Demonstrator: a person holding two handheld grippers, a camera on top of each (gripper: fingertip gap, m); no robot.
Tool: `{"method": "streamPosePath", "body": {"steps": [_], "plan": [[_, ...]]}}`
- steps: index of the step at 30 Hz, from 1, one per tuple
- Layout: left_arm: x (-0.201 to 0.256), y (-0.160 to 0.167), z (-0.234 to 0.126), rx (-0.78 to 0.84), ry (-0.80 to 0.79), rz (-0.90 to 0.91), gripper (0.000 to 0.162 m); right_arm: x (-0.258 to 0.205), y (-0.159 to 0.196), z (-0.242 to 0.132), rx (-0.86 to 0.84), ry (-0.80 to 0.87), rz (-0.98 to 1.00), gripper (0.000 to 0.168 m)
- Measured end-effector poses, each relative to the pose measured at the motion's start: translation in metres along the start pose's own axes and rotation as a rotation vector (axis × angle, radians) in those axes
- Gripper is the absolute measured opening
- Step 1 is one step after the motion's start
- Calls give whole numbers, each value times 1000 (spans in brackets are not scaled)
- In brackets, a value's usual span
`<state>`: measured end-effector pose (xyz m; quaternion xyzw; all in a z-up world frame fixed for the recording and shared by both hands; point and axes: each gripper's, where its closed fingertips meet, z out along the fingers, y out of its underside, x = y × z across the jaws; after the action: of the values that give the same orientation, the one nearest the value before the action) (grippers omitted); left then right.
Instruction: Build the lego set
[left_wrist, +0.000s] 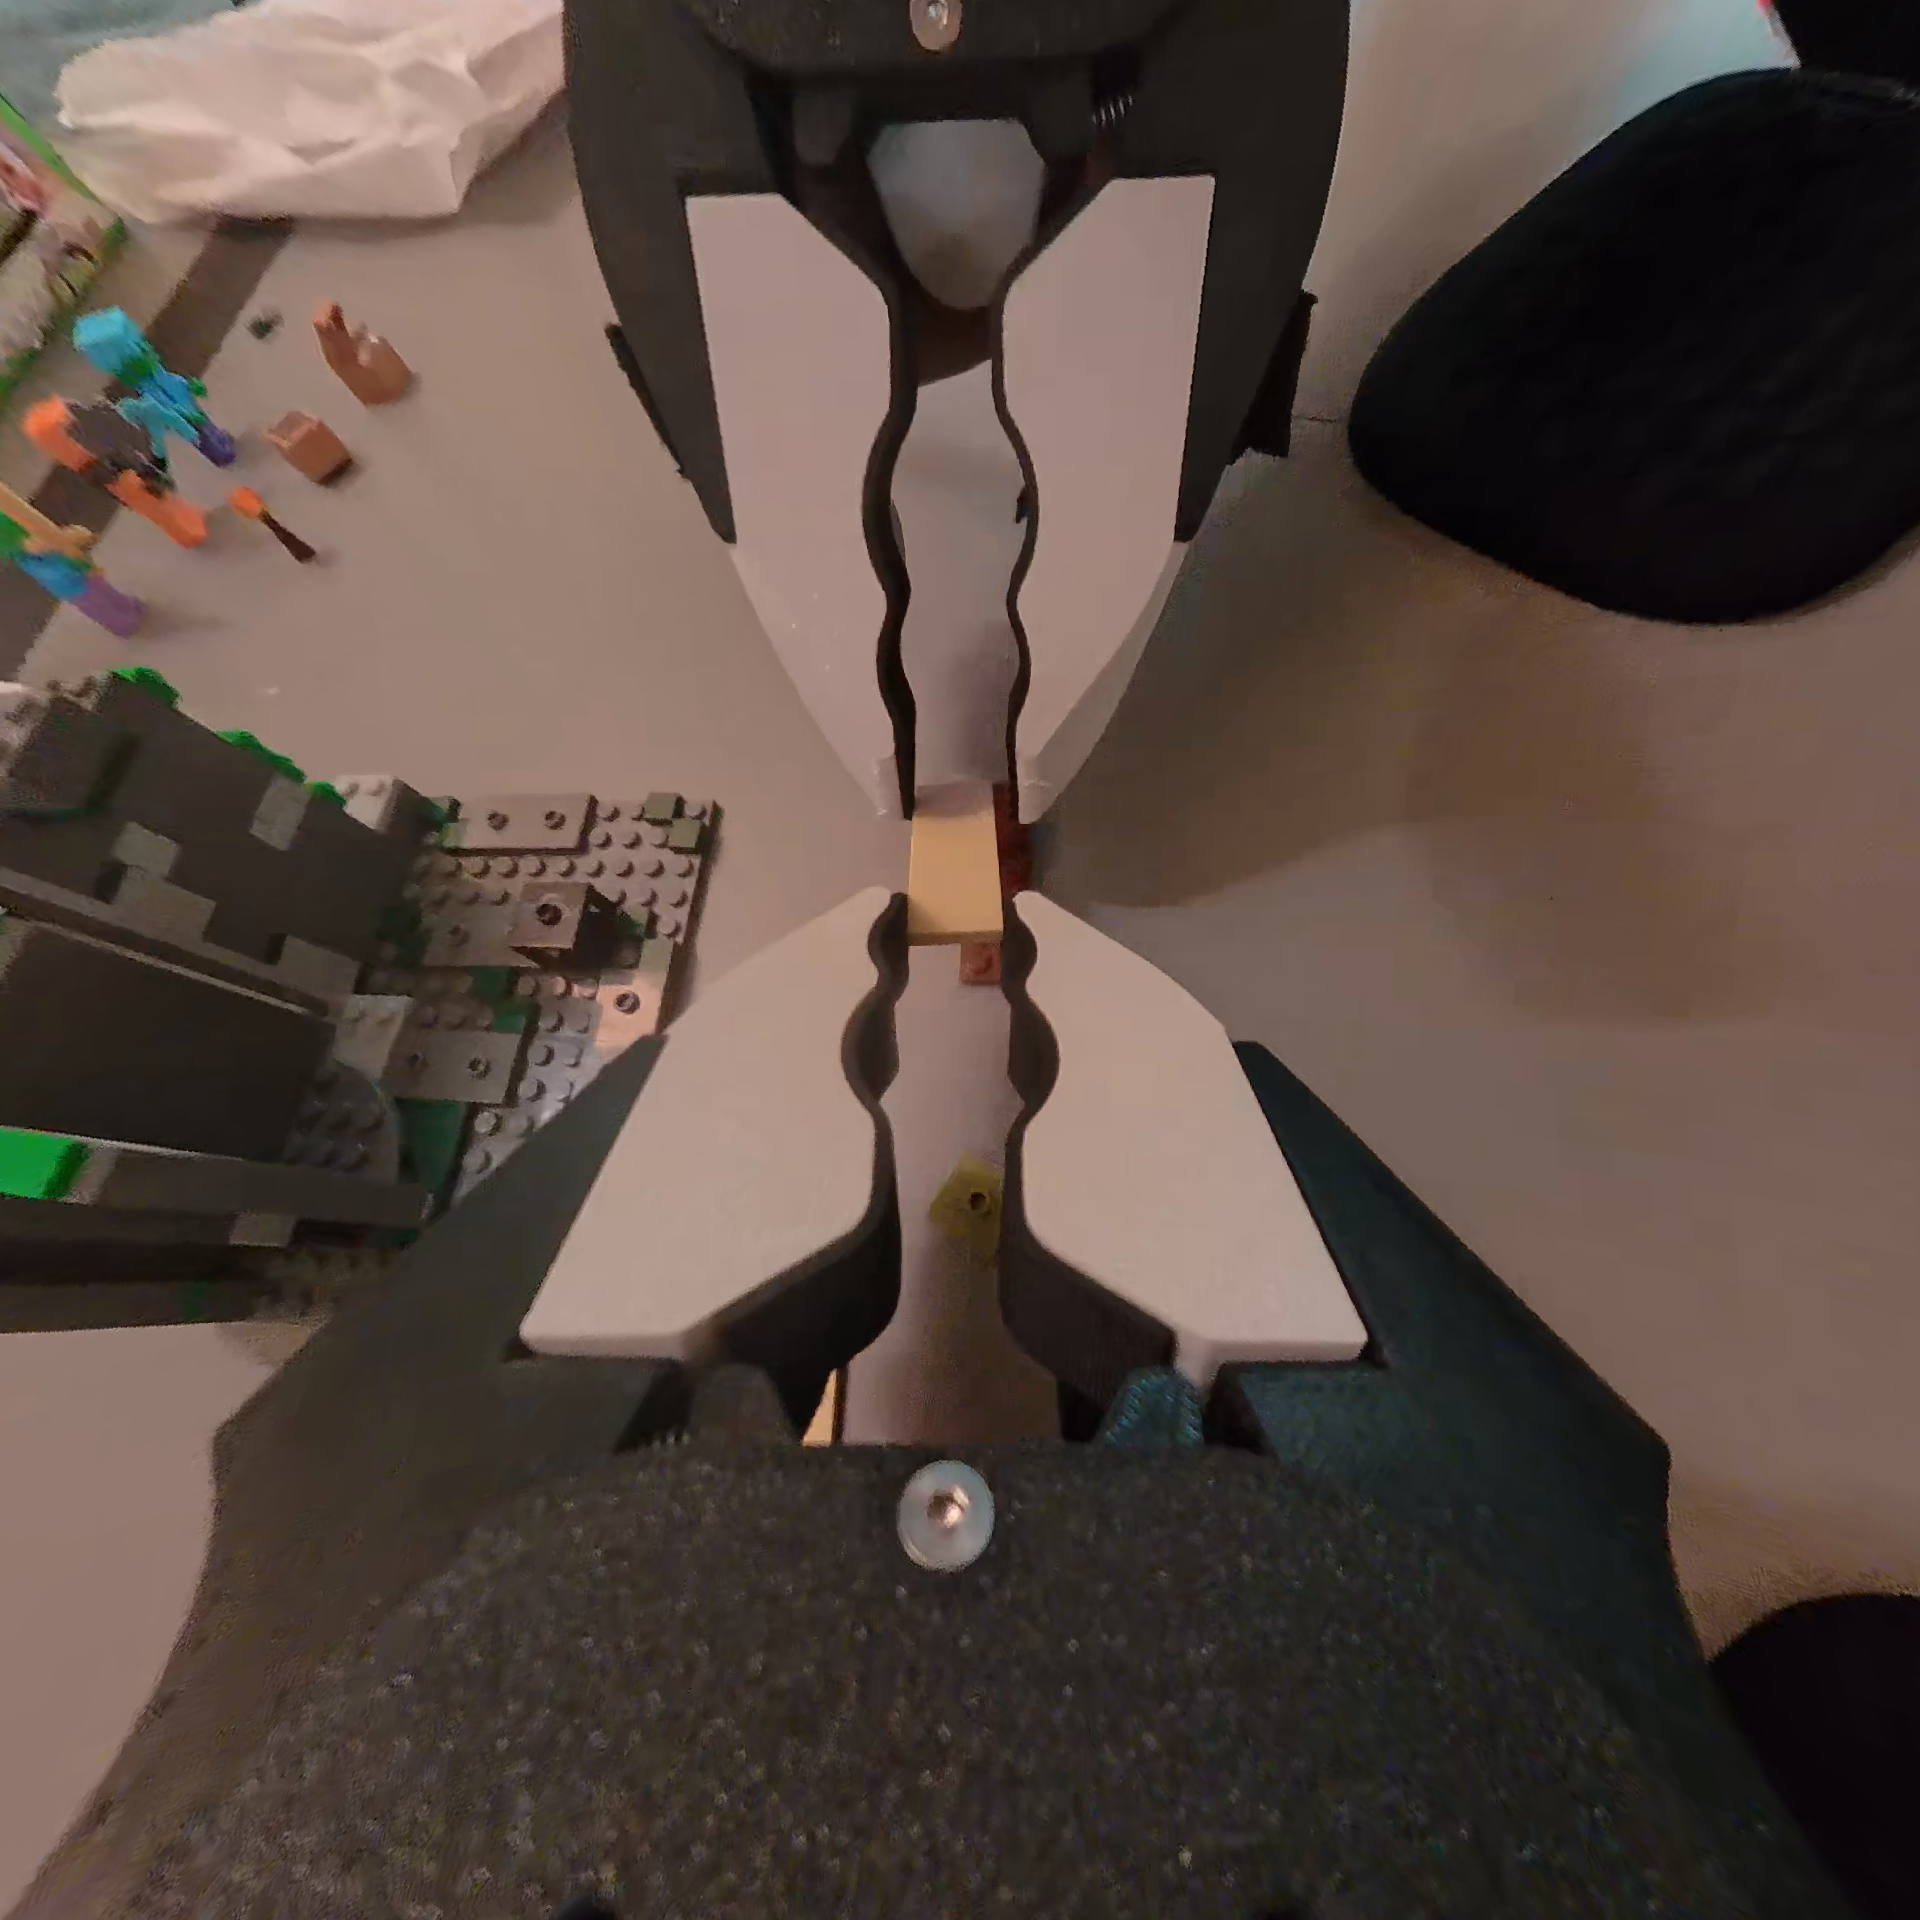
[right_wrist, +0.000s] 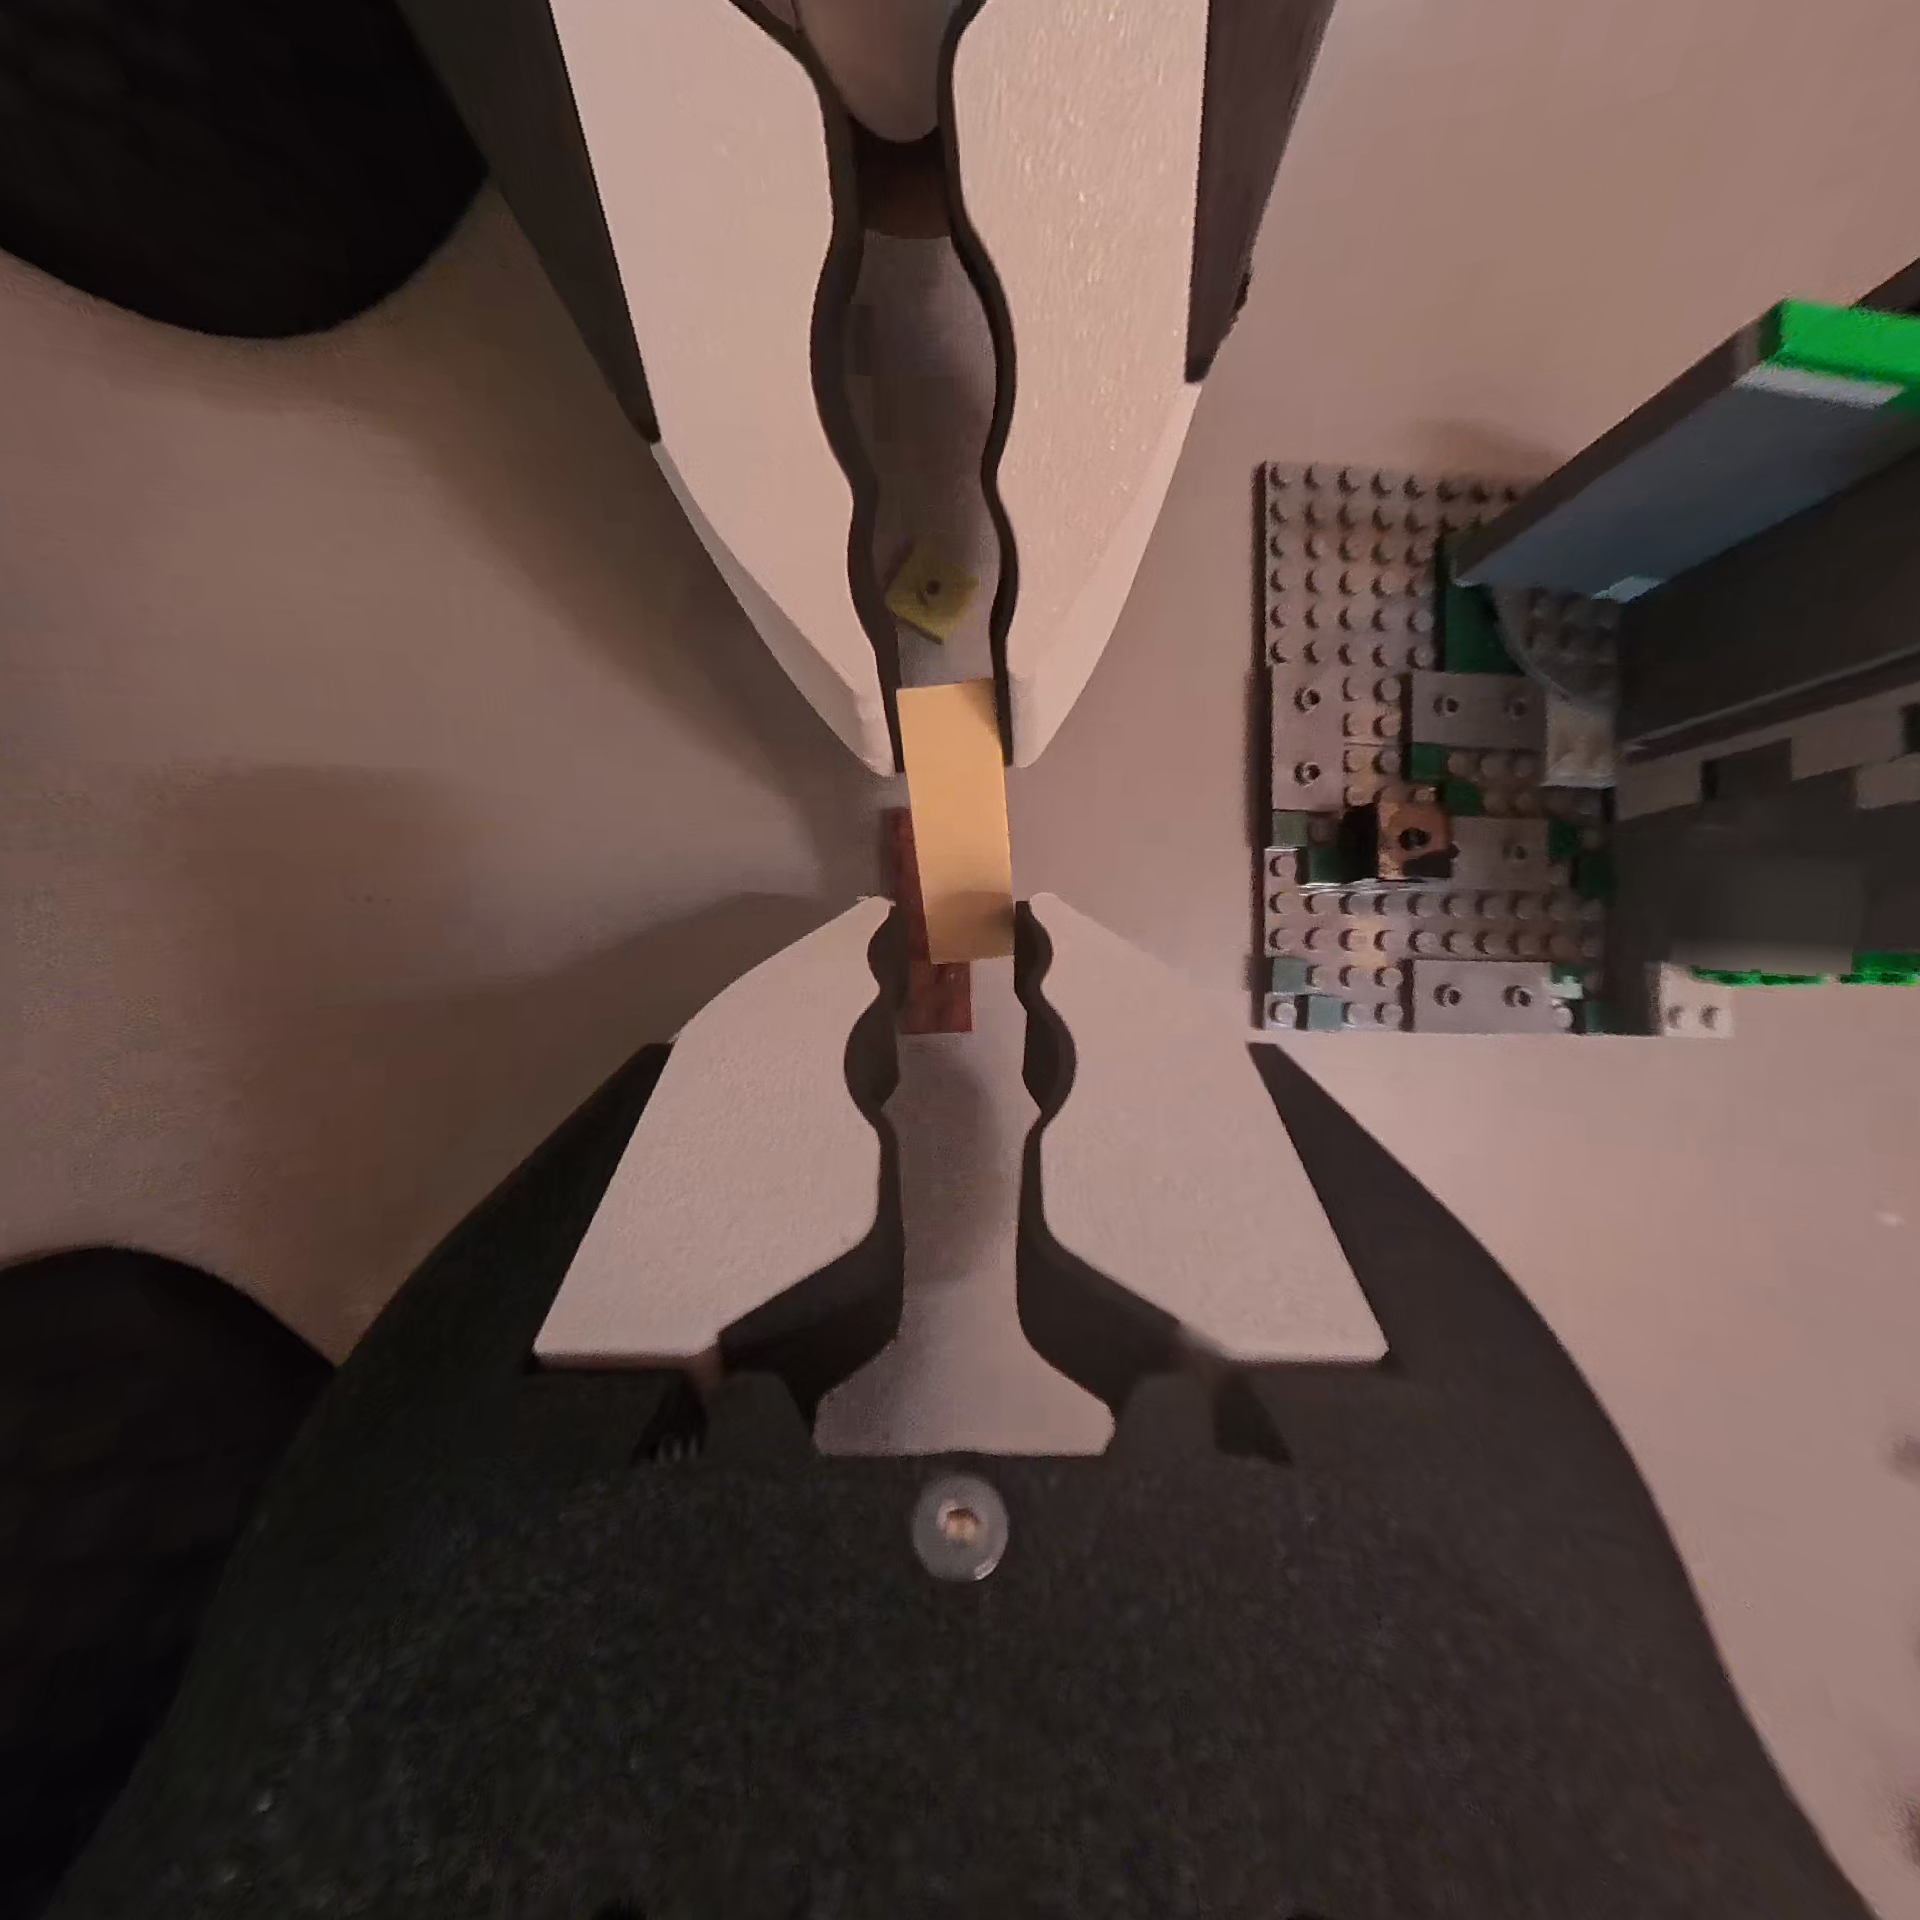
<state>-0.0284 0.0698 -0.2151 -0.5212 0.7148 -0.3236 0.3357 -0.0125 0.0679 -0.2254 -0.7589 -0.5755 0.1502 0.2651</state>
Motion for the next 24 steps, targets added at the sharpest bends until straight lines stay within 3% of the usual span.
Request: {"method": "streamPosePath", "body": {"steps": [9, 24], "plan": [[-1, 19, 11, -48, 44, -23, 17, 3, 8, 16, -45, -59, 4, 16], [1, 21, 9, -102, 79, -7, 21, 0, 12, 16, -255, -140, -19, 16]]}}
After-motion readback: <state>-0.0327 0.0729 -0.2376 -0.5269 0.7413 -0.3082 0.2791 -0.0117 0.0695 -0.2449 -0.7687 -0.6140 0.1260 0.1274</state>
